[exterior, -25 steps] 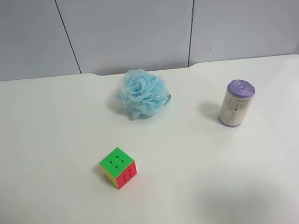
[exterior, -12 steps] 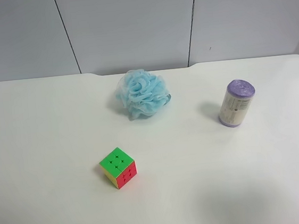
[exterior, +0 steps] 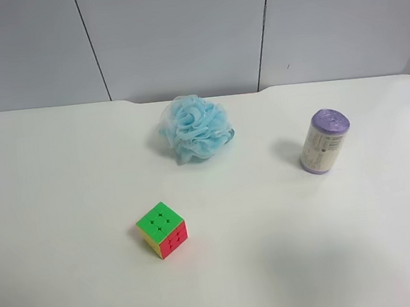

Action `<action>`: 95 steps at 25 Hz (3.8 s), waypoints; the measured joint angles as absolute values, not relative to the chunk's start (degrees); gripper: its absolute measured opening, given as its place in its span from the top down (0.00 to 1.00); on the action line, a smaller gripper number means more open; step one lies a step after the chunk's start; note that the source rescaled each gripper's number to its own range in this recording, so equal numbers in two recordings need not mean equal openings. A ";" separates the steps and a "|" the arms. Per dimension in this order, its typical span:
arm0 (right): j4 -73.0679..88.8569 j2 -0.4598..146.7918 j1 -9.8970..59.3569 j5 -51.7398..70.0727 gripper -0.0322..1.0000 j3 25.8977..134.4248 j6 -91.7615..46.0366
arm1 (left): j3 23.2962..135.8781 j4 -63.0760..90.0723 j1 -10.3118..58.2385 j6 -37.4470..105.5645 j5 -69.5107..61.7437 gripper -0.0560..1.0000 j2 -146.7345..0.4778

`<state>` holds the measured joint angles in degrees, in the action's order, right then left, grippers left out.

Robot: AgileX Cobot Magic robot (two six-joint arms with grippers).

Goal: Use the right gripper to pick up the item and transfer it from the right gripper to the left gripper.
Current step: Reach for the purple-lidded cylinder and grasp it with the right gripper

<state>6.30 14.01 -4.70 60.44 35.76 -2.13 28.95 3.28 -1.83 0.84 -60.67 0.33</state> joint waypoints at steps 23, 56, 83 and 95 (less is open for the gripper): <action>11.62 72.11 -4.70 66.45 0.00 71.74 -4.84 | 28.95 3.28 -1.83 0.84 -60.64 0.00 0.33; 12.37 100.97 1.23 66.27 0.00 82.71 -8.17 | 28.95 3.28 -1.83 0.84 -60.64 0.00 0.33; -3.82 114.28 10.68 64.20 0.00 82.71 -2.86 | 28.95 3.28 -1.83 0.84 -60.64 0.00 0.33; -3.82 115.06 10.69 61.61 0.10 82.71 -2.99 | 28.95 3.28 -1.83 0.84 -60.64 0.00 0.33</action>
